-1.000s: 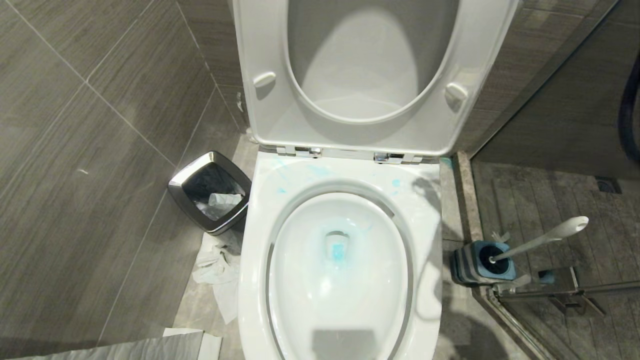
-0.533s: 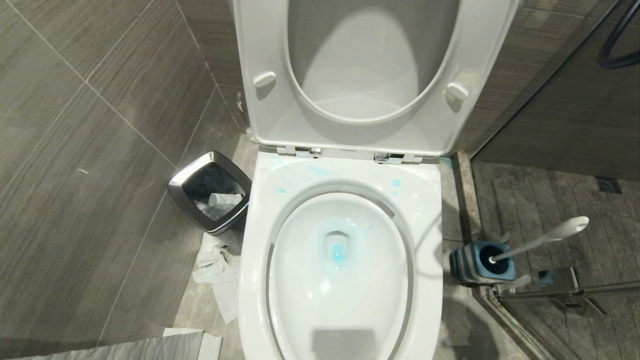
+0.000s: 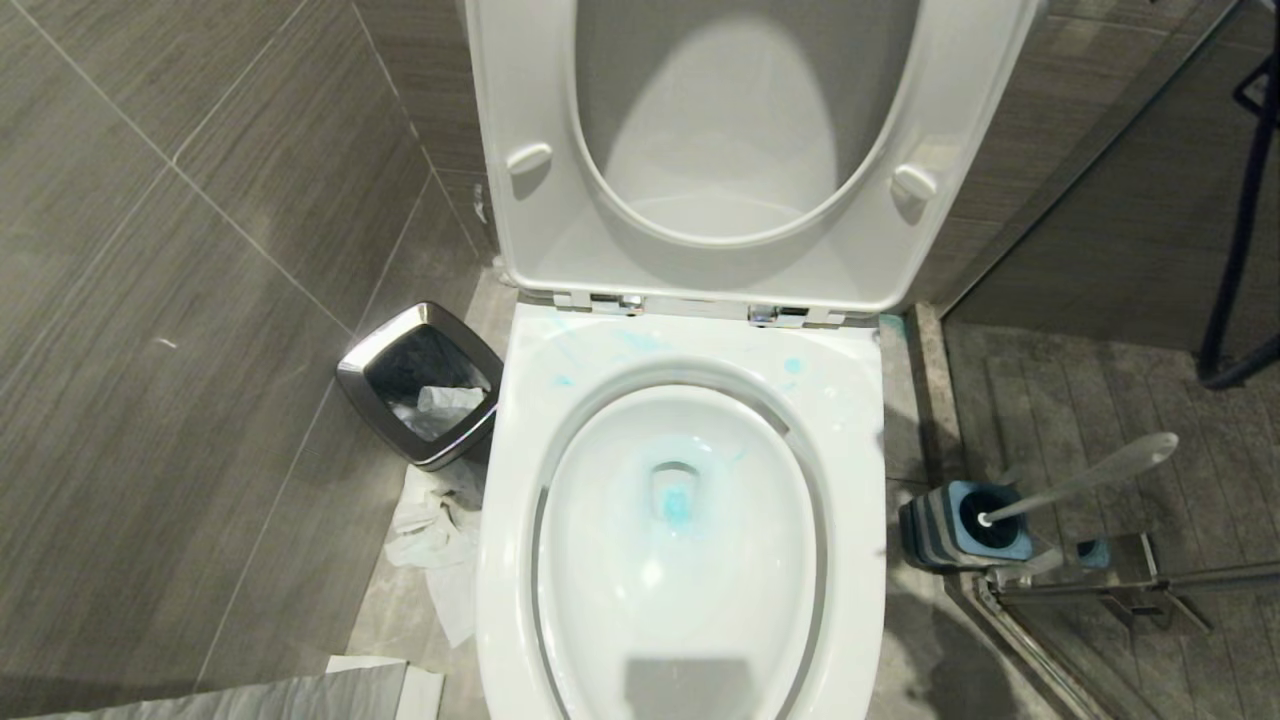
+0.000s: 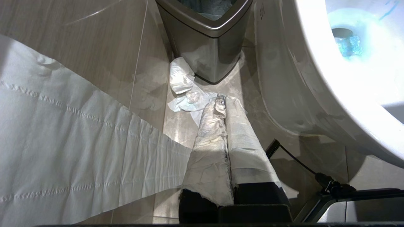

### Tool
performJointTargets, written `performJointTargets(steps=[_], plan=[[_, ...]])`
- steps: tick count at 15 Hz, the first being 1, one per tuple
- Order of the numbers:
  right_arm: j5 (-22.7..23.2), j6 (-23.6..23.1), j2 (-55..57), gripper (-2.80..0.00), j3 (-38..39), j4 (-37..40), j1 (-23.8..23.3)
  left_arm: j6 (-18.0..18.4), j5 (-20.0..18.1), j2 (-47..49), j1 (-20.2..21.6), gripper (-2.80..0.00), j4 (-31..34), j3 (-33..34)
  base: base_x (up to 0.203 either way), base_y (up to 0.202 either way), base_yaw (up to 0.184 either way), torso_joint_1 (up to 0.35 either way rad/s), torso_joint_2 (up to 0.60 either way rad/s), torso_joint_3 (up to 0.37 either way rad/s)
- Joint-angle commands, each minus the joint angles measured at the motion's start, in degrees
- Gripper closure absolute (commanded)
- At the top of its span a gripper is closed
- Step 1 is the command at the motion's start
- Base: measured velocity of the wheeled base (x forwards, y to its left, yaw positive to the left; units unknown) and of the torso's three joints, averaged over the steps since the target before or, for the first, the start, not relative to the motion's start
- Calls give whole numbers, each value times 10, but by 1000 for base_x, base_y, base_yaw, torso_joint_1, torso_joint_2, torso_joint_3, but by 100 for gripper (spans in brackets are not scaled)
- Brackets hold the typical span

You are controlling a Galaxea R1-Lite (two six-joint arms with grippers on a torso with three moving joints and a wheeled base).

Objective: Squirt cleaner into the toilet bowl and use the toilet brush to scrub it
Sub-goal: Place the cleaning agent on the floor

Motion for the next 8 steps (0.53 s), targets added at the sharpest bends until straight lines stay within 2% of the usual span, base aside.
performJointTargets(steps=[1,4,8], plan=[[-6,-7,-40,0,17,36,-25,0,0,0,0,0,0,1,0,0,0,0,0,0],[-6,-7,-54,0,-64,82,-42,-1,0,0,0,0,0,1,0,0,0,0,0,0],[-6,-7,-87,0,-68,171,-30,0,0,0,0,0,0,1,0,0,0,0,0,0]])
